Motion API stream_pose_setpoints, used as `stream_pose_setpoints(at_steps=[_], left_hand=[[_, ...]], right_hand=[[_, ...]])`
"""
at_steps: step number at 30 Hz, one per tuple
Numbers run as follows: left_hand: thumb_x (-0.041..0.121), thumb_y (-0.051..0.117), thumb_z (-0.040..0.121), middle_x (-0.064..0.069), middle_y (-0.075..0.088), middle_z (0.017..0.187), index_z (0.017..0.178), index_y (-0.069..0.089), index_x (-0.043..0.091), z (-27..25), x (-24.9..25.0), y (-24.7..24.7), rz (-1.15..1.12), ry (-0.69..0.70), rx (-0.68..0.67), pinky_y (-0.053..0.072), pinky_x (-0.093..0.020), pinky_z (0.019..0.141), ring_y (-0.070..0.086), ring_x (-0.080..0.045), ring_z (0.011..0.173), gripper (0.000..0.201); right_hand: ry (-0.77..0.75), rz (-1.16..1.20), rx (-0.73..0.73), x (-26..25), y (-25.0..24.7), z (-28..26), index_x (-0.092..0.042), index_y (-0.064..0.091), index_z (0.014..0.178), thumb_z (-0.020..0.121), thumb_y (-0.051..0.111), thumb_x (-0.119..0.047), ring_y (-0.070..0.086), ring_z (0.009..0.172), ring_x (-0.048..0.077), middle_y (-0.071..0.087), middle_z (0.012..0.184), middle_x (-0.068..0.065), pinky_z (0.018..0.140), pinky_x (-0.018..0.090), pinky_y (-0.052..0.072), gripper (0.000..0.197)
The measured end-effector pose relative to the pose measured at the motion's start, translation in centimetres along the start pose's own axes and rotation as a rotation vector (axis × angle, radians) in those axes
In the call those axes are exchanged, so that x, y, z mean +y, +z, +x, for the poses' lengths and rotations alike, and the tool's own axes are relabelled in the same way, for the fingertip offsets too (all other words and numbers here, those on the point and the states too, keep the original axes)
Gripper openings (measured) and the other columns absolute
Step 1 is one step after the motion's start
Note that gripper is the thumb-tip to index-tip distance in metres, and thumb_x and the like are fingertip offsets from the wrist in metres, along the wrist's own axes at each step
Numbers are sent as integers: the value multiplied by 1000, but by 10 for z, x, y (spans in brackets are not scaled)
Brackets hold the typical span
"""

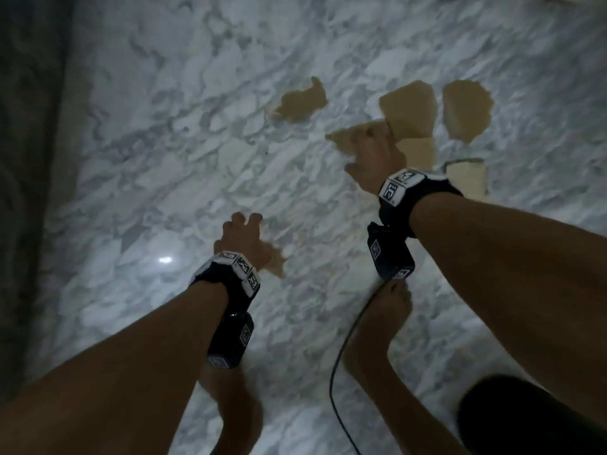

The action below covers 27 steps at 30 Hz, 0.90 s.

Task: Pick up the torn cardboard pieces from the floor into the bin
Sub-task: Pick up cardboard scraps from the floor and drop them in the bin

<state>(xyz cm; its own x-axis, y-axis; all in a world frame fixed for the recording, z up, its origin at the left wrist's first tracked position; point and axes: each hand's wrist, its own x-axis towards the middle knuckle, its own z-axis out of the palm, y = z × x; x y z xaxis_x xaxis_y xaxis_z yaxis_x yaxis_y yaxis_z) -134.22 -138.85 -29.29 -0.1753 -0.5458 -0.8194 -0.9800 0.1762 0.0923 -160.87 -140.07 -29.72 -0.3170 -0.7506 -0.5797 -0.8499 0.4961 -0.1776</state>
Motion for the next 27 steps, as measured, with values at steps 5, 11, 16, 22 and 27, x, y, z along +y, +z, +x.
stream_pose_setpoints(at_steps=[5, 11, 16, 22, 27], left_hand=[[25, 65, 82, -15, 19, 144, 137, 24, 22, 23, 7, 49, 163, -58, 108, 42, -56, 91, 31, -35, 128, 69], [26, 88, 45, -12, 57, 87, 100, 58, 9, 26, 0, 59, 420, 82, 240, 48, -36, 55, 57, -29, 73, 65], [15, 55, 87, -17, 48, 123, 129, 41, 3, 25, 7, 46, 396, 127, 140, 43, -43, 86, 50, -32, 110, 45], [17, 54, 88, -10, 45, 122, 118, 52, 15, 29, 18, 29, 536, 204, 81, 38, -44, 91, 44, -31, 113, 30], [24, 52, 93, -9, 51, 117, 114, 53, 15, 46, 59, -12, 393, 317, 139, 35, -45, 92, 48, -31, 110, 23]], right_hand=[[-114, -133, 21, 13, 24, 50, -16, 36, 140, 84, 66, -16, 41, 126, 42, 25, 151, 15, 95, 49, 42, 63], [-167, -223, 108, 17, 28, 54, -12, 43, 133, 86, 63, -23, 49, 109, 45, 43, 133, 18, 94, 49, 39, 52], [-195, -186, 106, 20, 19, 54, -2, 50, 119, 93, 55, -33, 50, 106, 39, 46, 125, 25, 81, 43, 37, 41], [-200, -123, -3, 16, 8, 52, 3, 58, 109, 90, 52, -31, 52, 104, 39, 51, 119, 27, 75, 40, 36, 39], [-159, -12, 47, 21, -11, 42, 2, 65, 88, 90, 37, -50, 59, 87, 38, 60, 99, 26, 74, 38, 41, 59]])
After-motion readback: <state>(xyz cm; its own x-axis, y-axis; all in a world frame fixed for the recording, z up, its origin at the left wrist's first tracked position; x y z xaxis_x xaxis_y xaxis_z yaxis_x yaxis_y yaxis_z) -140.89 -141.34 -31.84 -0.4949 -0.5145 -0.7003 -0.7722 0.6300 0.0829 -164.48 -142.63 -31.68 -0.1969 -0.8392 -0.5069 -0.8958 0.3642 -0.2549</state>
